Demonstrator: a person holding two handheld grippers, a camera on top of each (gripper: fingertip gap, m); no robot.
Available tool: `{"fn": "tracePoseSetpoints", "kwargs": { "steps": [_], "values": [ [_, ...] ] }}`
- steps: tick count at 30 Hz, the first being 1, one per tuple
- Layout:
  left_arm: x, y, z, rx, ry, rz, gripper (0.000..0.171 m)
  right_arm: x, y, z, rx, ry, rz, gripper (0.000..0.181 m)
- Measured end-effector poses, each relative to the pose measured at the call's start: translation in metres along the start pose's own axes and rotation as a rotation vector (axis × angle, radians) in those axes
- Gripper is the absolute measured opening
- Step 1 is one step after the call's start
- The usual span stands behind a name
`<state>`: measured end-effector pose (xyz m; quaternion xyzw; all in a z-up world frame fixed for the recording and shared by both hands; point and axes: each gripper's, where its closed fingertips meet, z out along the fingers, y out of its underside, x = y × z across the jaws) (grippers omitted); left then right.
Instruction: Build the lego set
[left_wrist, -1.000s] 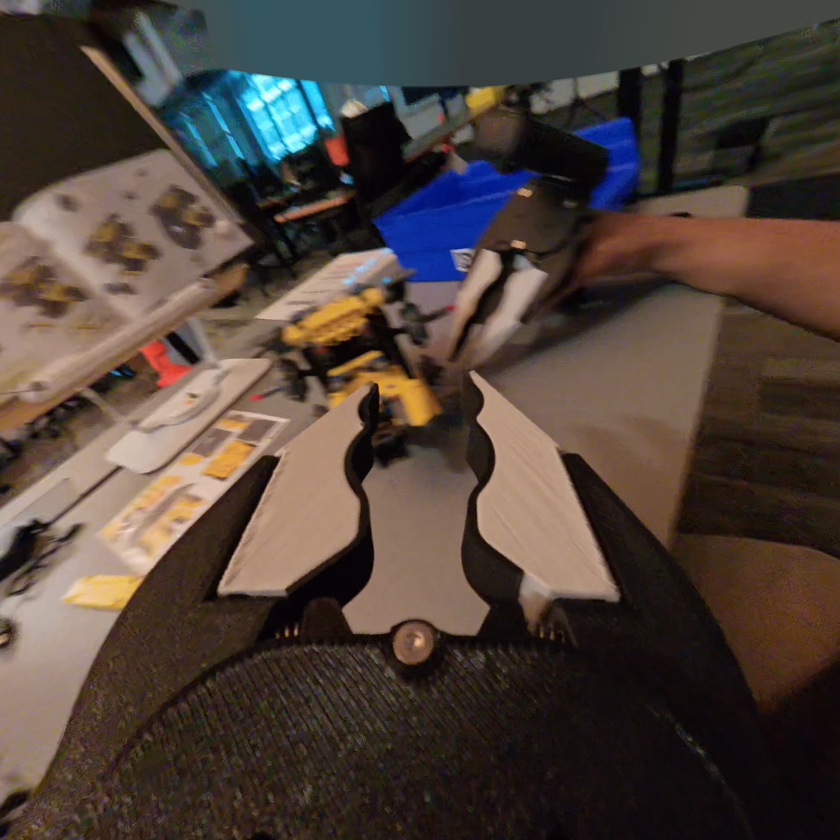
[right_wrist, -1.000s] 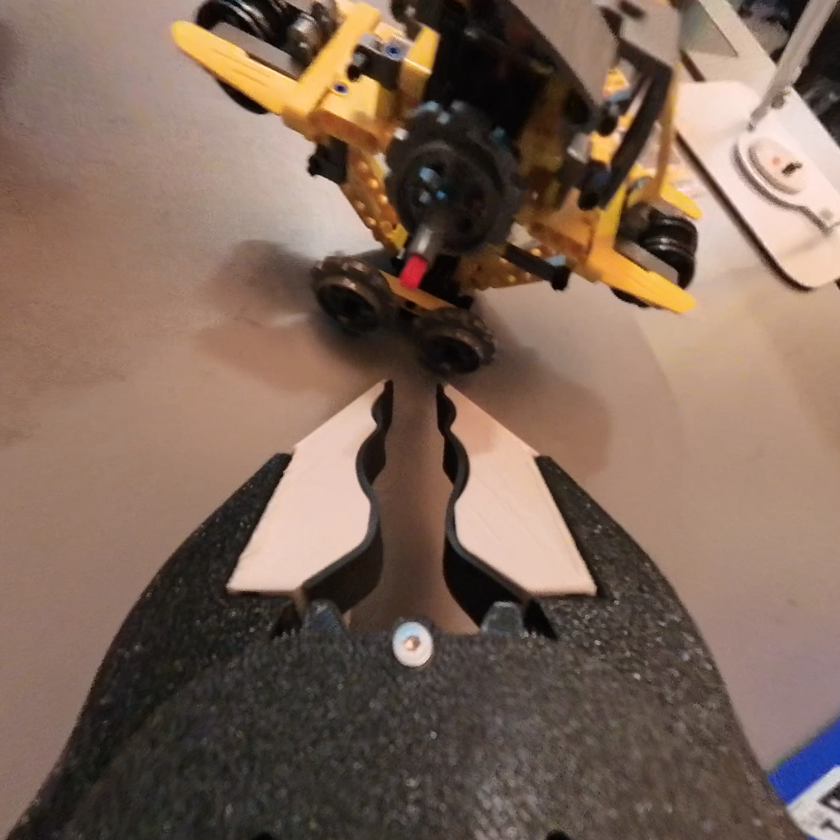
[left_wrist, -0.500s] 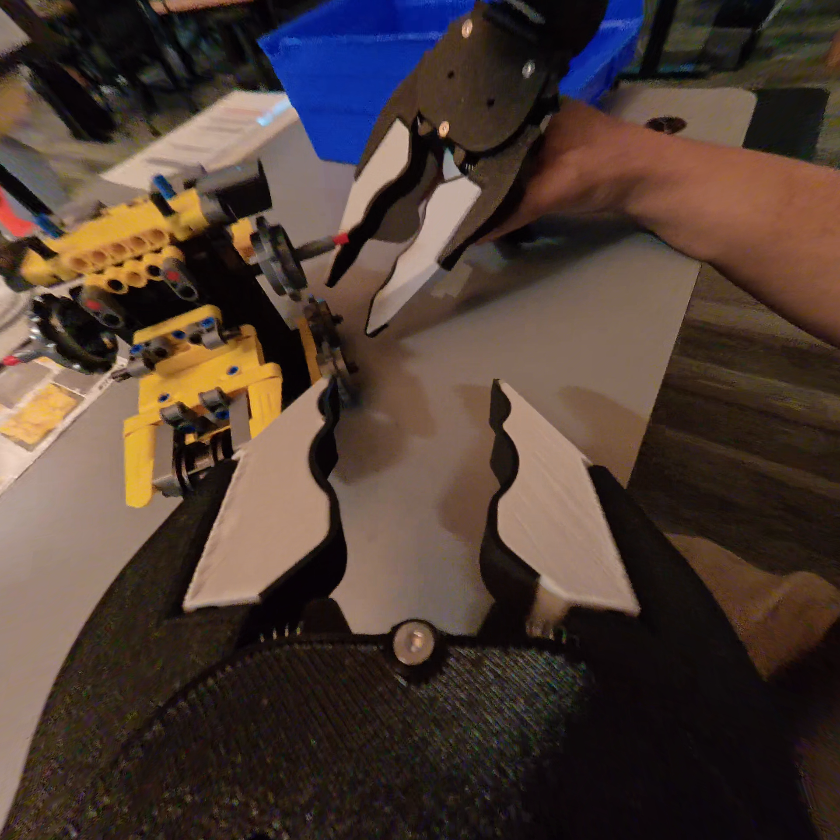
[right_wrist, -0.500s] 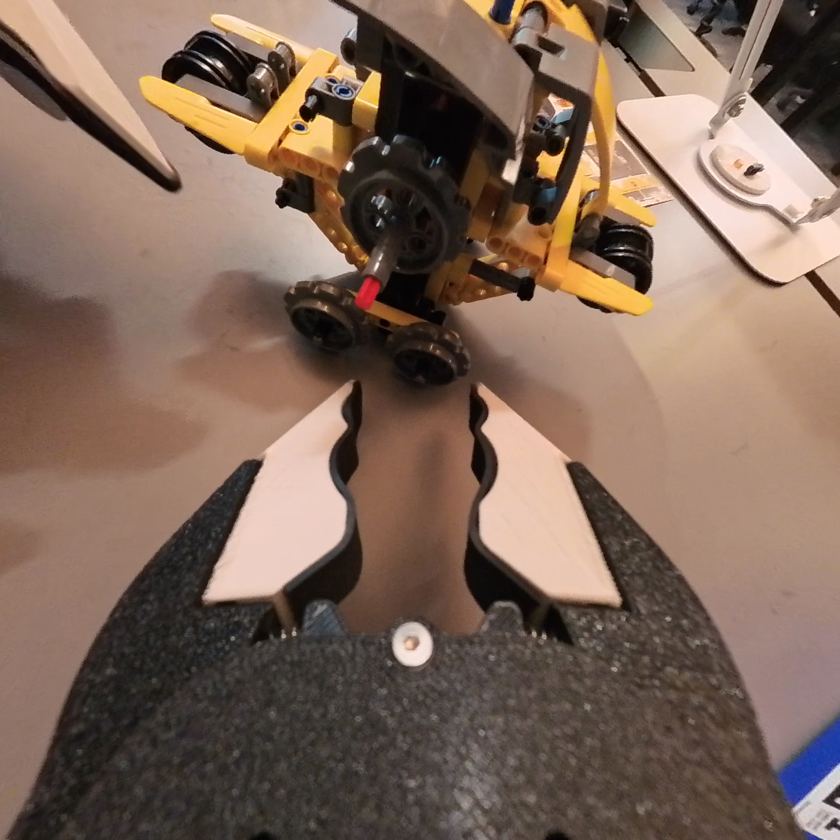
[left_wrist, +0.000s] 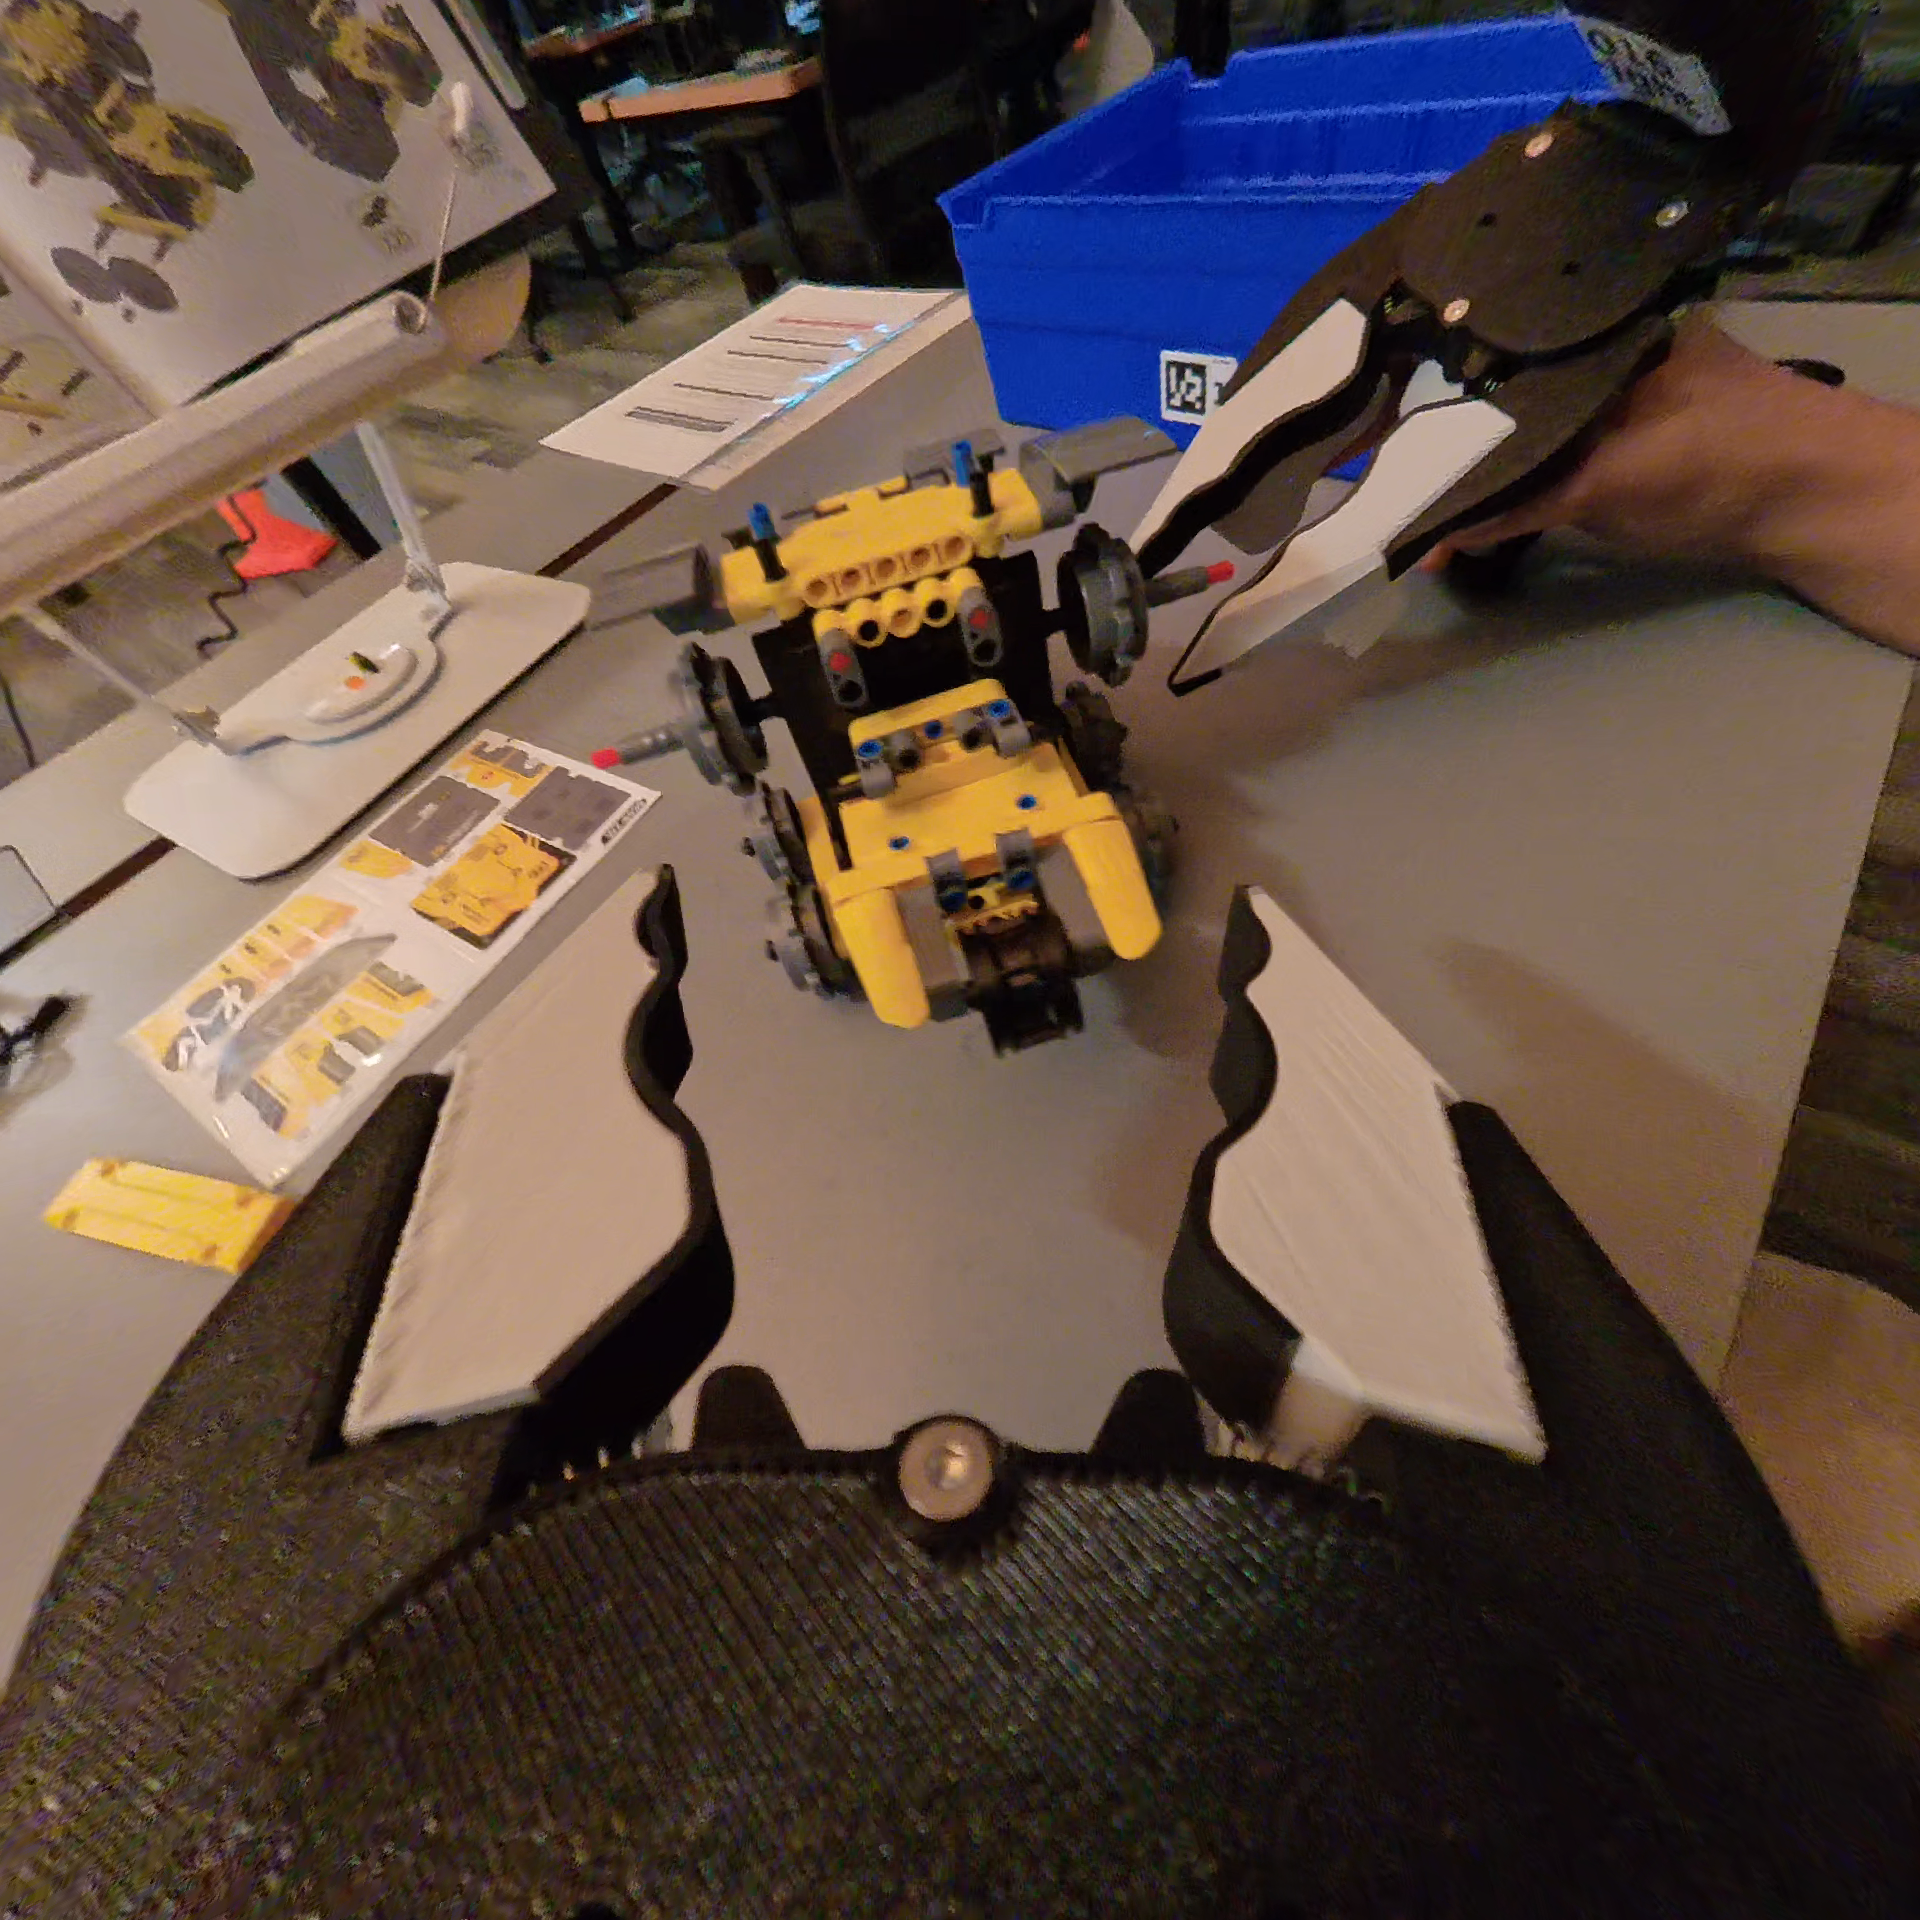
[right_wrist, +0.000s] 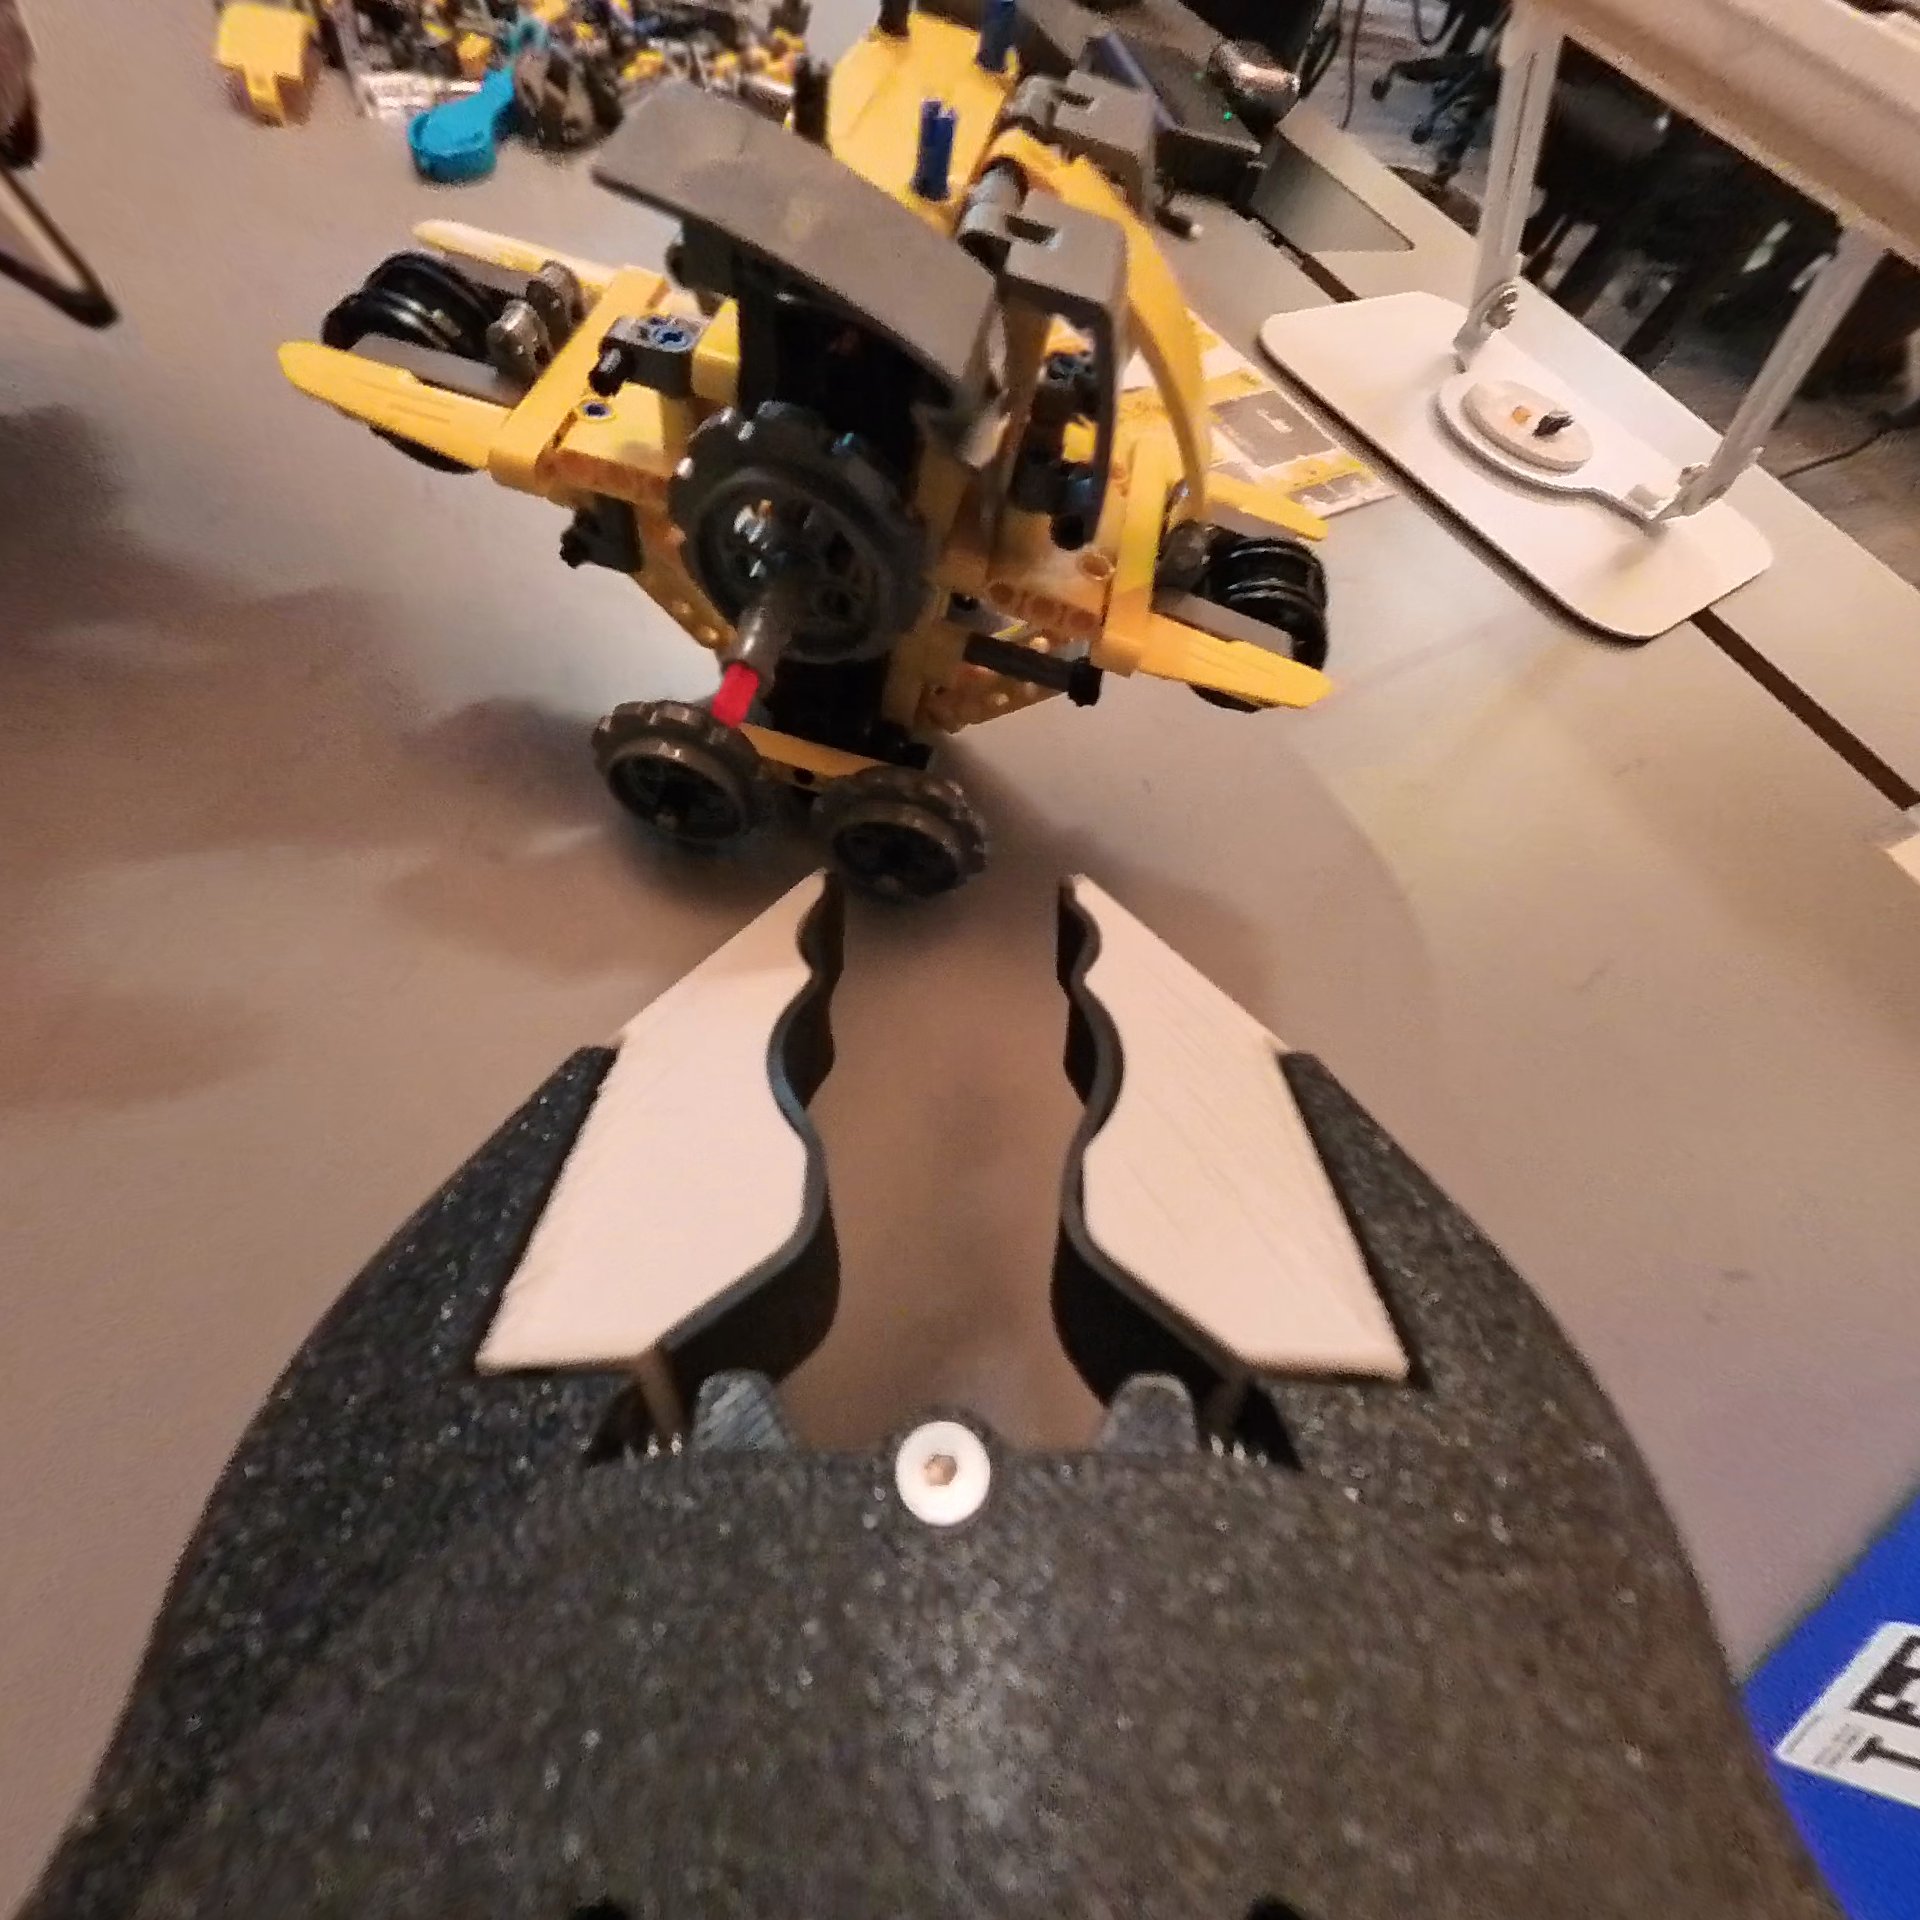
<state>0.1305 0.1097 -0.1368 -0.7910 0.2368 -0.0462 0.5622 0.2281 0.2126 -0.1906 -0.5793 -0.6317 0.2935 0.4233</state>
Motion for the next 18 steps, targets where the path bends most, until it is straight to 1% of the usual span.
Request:
{"fn": "tracePoseSetpoints", "kwargs": {
  "steps": [3,6,10,12,14,16,17,18],
  "values": [
    [-0.008,-0.002,0.004,-0.007,0.084,-0.015,0.106,0.006,0.000,-0.004,0.013,0.020,0.023,0.041],
    [-0.006,0.007,0.010,-0.017,0.191,-0.110,0.110,0.014,0.005,-0.009,-0.001,0.081,0.025,0.041],
    [-0.004,0.013,0.007,0.094,0.220,-0.221,0.102,0.020,0.002,-0.019,0.043,0.143,0.040,0.039],
    [0.002,0.019,0.007,0.097,0.255,-0.268,0.100,0.022,-0.001,-0.022,0.061,0.174,0.044,0.036],
    [0.015,0.021,0.007,0.074,0.335,-0.313,0.100,0.024,-0.002,-0.023,0.066,0.206,0.041,0.034],
    [0.026,0.015,0.004,0.099,0.399,-0.335,0.095,0.026,-0.001,-0.022,0.057,0.229,0.033,0.034],
    [0.030,0.013,0.003,0.110,0.412,-0.347,0.097,0.026,-0.001,-0.022,0.054,0.243,0.027,0.034],
    [0.036,0.011,0.002,0.114,0.438,-0.346,0.091,0.028,-0.002,-0.023,0.056,0.264,0.021,0.034]
  ]
}}
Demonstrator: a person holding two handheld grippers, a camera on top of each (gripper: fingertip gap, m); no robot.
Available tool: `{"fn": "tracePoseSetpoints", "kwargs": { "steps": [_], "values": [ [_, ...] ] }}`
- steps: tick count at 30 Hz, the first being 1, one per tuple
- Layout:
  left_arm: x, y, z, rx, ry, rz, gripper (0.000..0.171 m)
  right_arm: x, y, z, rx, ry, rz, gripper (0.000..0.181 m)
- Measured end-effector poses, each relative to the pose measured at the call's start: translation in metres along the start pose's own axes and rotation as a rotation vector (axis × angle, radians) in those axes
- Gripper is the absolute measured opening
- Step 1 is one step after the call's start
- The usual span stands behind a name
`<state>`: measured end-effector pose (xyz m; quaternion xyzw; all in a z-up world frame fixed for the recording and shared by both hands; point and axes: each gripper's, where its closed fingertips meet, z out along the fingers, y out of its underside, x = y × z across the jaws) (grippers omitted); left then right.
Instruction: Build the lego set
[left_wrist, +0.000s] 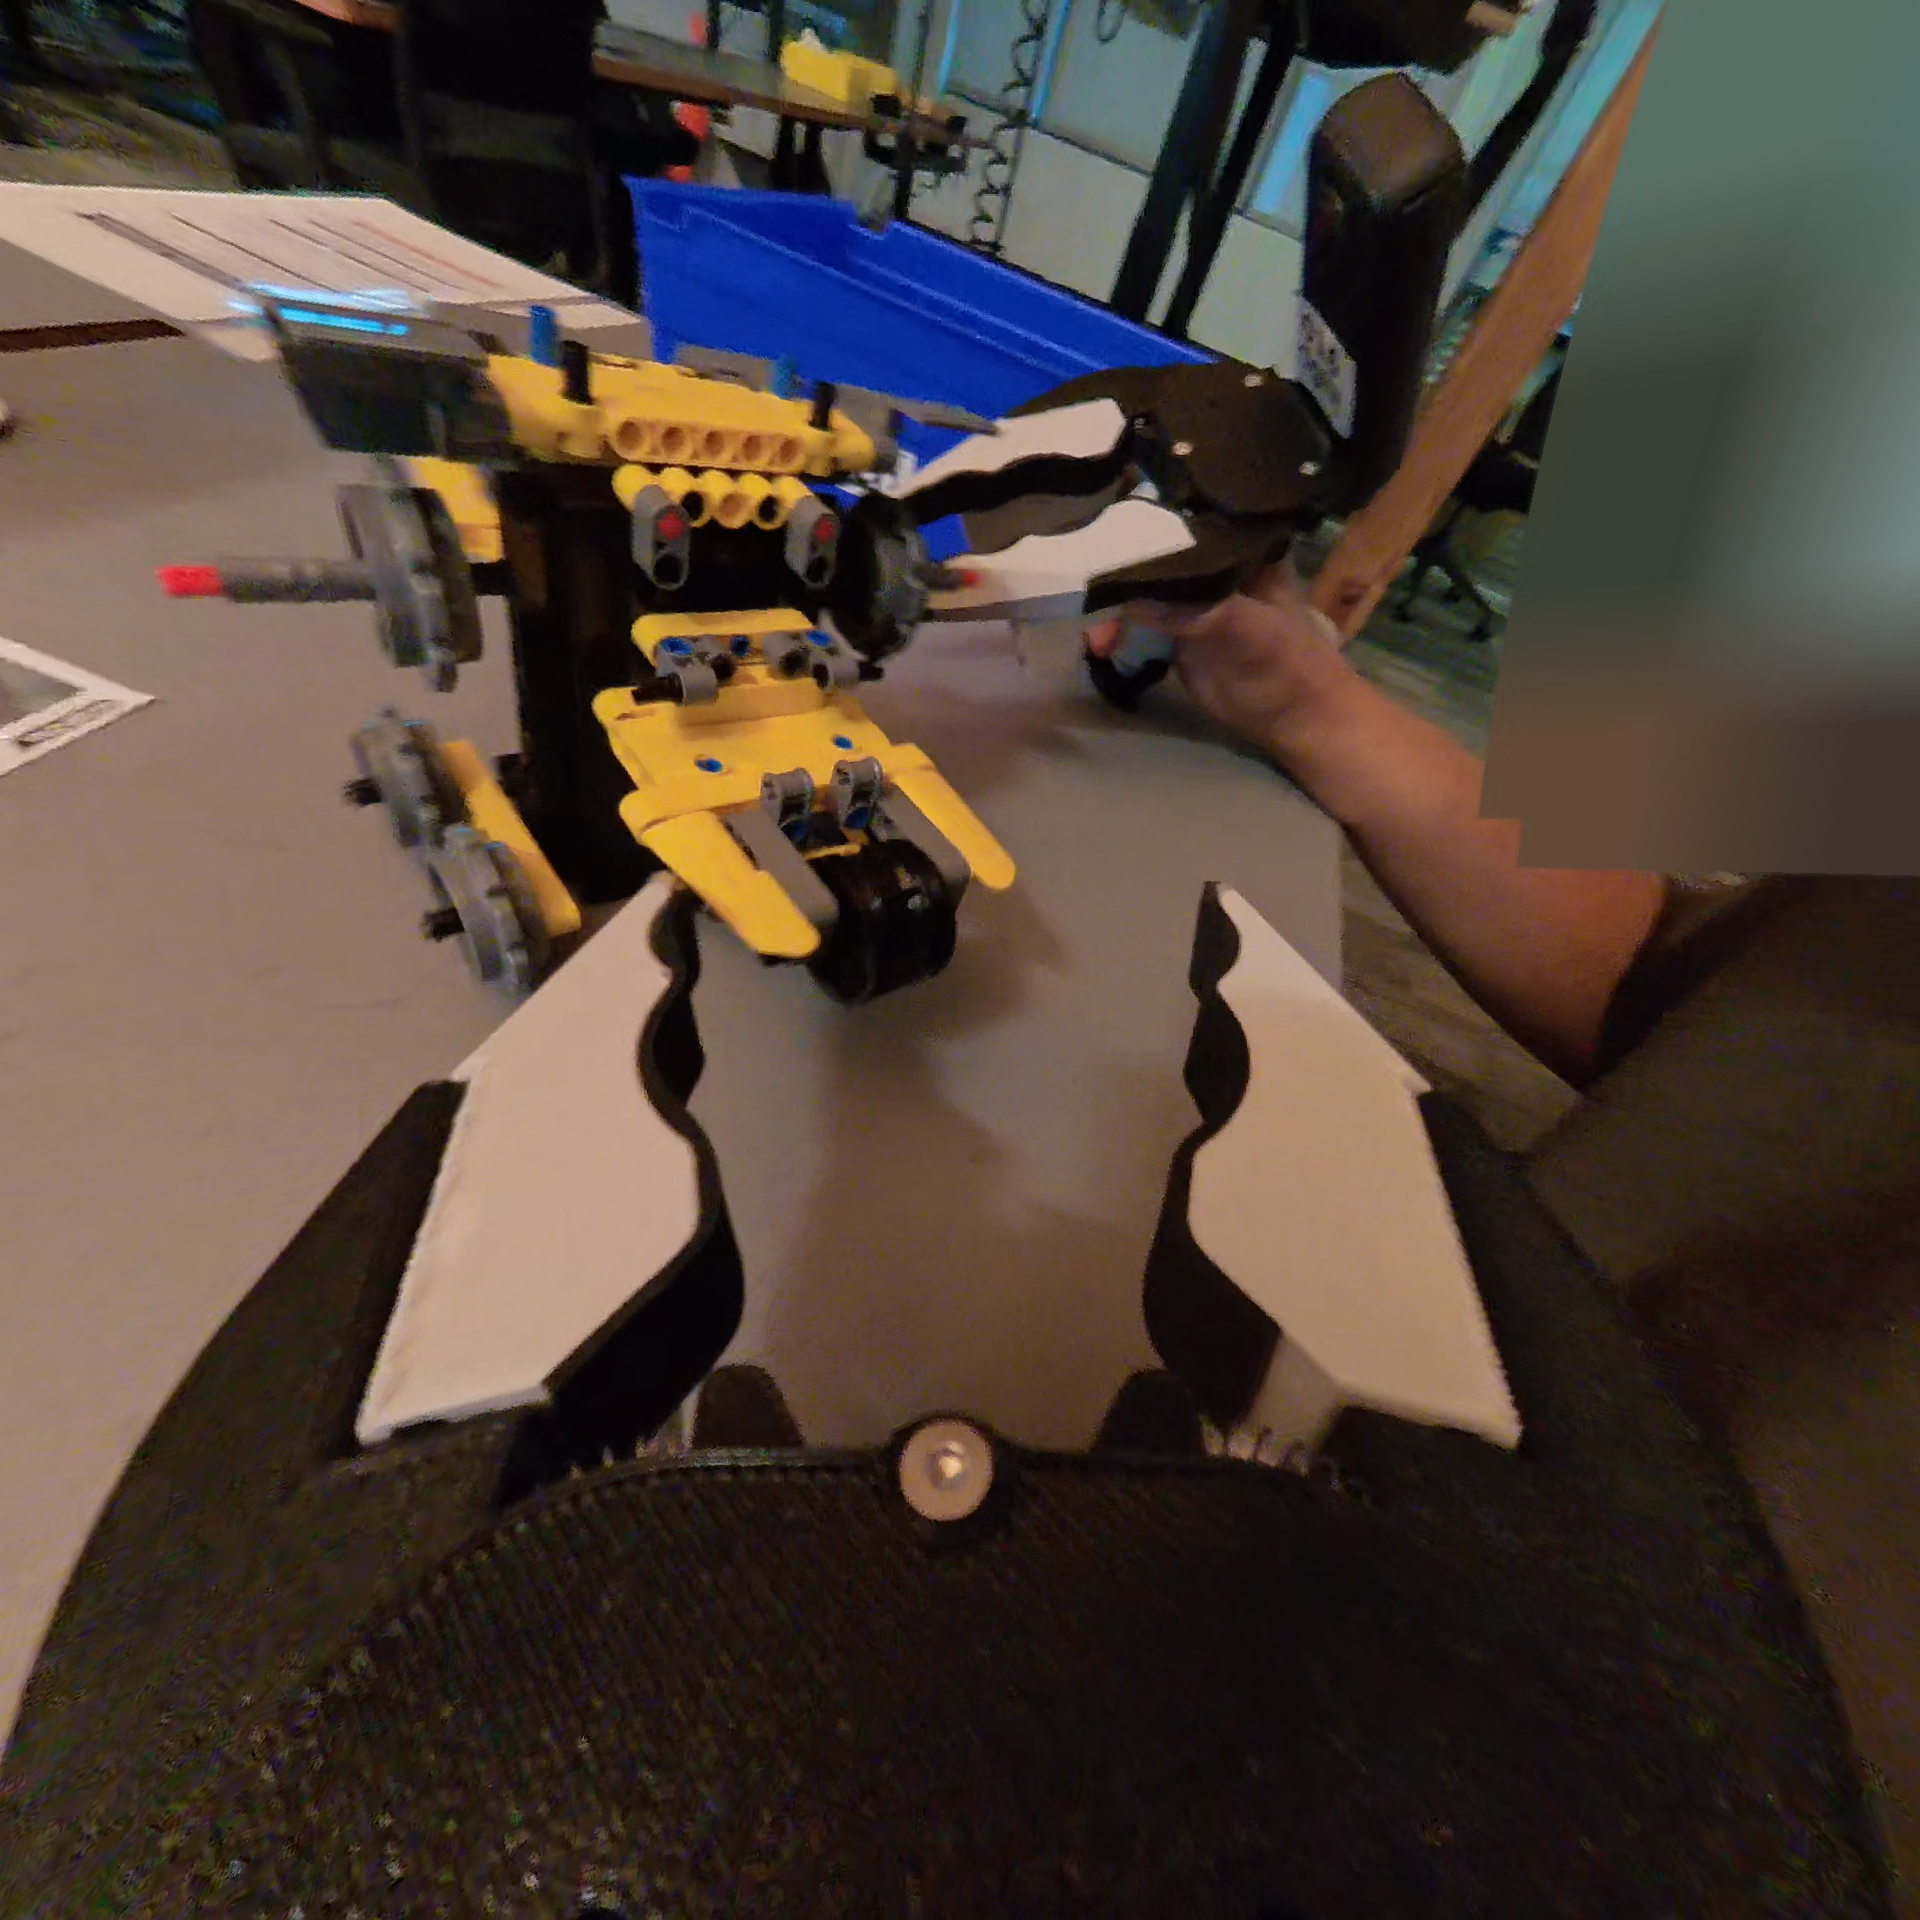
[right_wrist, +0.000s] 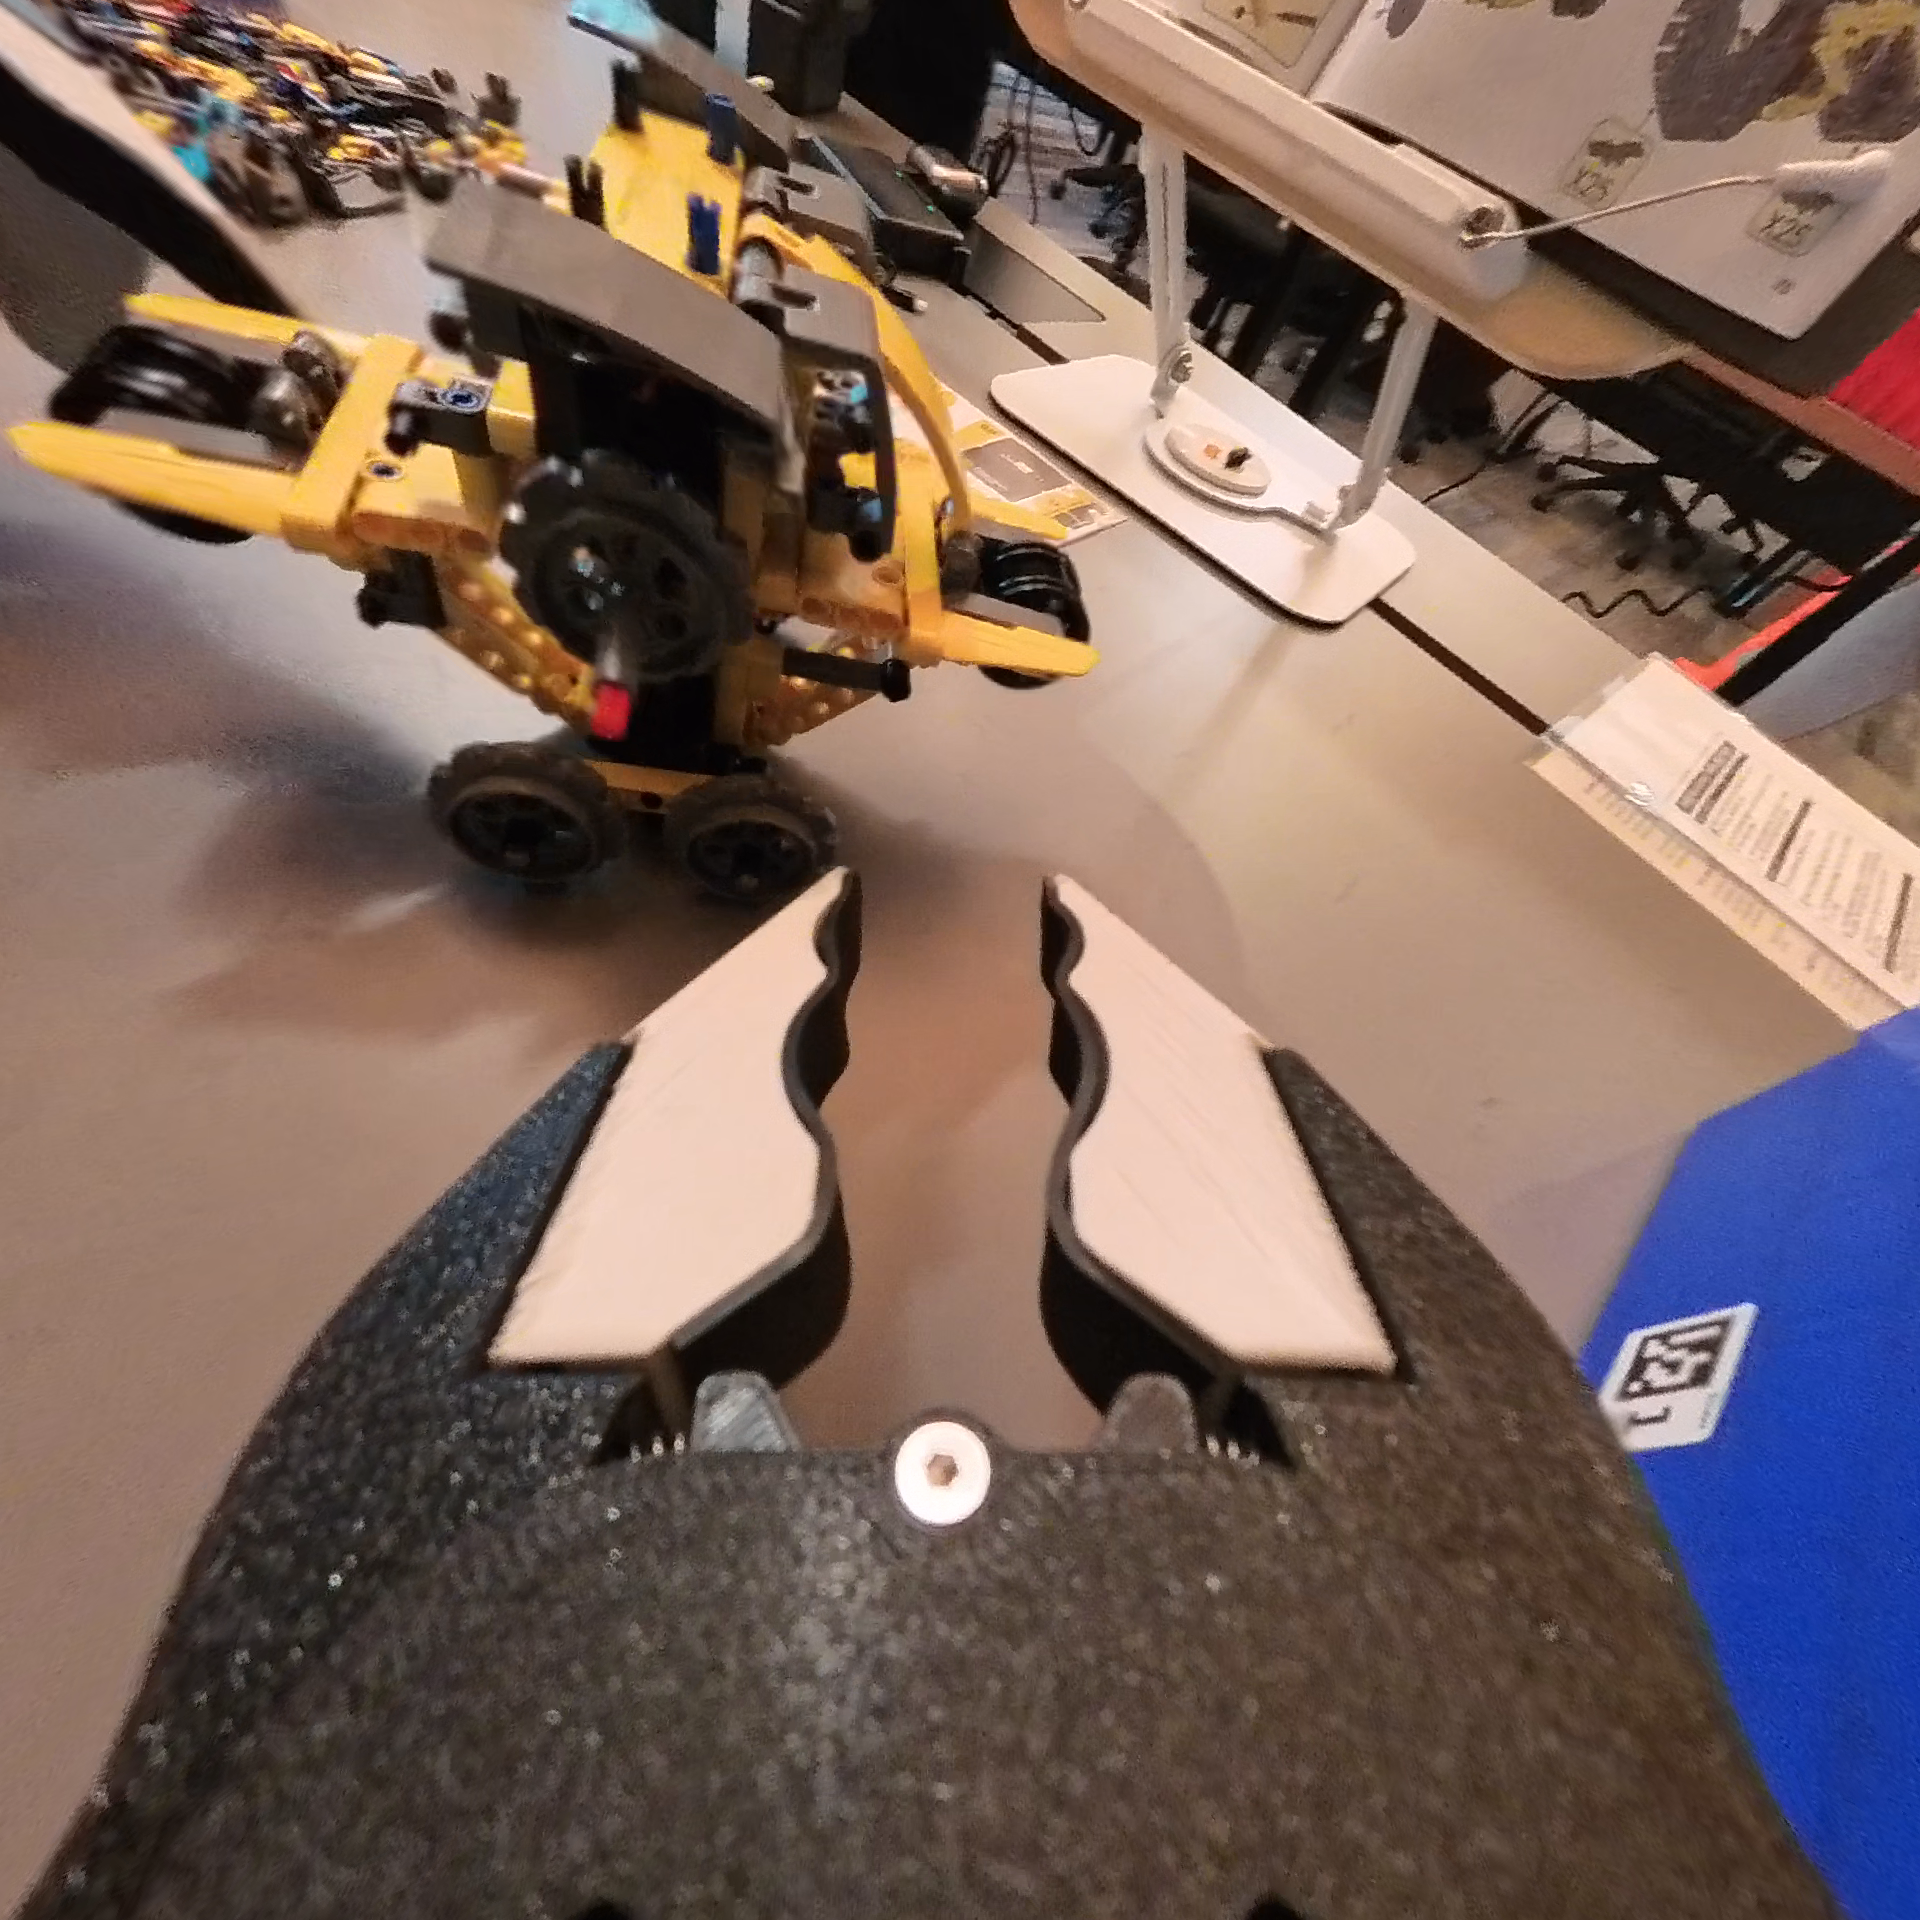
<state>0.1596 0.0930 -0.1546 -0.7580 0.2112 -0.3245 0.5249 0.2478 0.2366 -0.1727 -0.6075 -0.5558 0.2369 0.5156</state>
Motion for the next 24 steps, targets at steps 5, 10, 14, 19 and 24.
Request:
{"fn": "tracePoseSetpoints", "kwargs": {
  "steps": [5,10,14,19,24],
  "values": [
    [0.044,0.000,0.026,0.001,0.165,-0.036,0.087,0.002,-0.018,-0.021,0.114,0.121,0.021,0.034],
    [0.076,-0.002,0.064,-0.009,0.171,0.096,0.112,0.011,-0.042,-0.069,0.319,0.340,0.054,0.032],
    [0.090,-0.007,0.050,0.029,0.076,0.241,0.107,-0.003,-0.056,-0.079,0.437,0.251,0.138,0.038],
    [0.066,-0.011,0.000,0.067,-0.100,0.288,0.103,-0.023,-0.054,-0.059,0.387,0.128,0.166,0.061],
    [0.033,-0.030,-0.042,0.107,-0.185,0.258,0.102,-0.022,-0.048,-0.052,0.341,0.150,0.164,0.068]
  ]
}}
